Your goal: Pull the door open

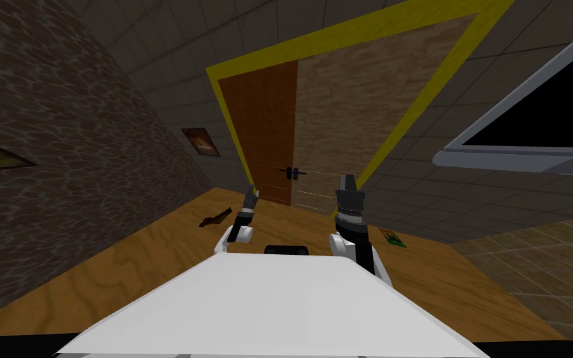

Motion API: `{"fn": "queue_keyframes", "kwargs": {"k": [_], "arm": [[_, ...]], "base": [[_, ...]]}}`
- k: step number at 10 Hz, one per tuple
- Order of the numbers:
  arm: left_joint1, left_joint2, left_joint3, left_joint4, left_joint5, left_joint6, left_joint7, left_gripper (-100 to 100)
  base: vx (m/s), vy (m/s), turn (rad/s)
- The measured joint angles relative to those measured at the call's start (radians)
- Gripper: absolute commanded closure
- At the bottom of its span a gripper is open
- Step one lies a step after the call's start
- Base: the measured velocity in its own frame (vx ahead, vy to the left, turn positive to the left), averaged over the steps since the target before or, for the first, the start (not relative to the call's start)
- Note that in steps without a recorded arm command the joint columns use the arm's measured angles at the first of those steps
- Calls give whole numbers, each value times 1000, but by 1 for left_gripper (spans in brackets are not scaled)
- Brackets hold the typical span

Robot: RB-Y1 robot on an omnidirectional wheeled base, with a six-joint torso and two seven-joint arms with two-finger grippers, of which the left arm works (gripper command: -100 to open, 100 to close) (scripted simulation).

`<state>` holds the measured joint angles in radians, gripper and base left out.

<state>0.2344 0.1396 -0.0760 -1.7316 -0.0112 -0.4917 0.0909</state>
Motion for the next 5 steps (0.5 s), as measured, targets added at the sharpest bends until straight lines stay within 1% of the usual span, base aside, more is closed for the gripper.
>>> {"fn": "queue_keyframes", "kwargs": {"k": [1,2,3,5], "arm": [[-15,6,-1,24,1,6,8,-100],[-30,20,1,53,4,8,20,-100],[-39,29,0,71,5,14,30,-100],[-59,36,-3,102,6,26,41,-100]], "base": [[121,-53,-61],[110,-52,-72],[107,-59,-77],[66,-30,-25]]}}
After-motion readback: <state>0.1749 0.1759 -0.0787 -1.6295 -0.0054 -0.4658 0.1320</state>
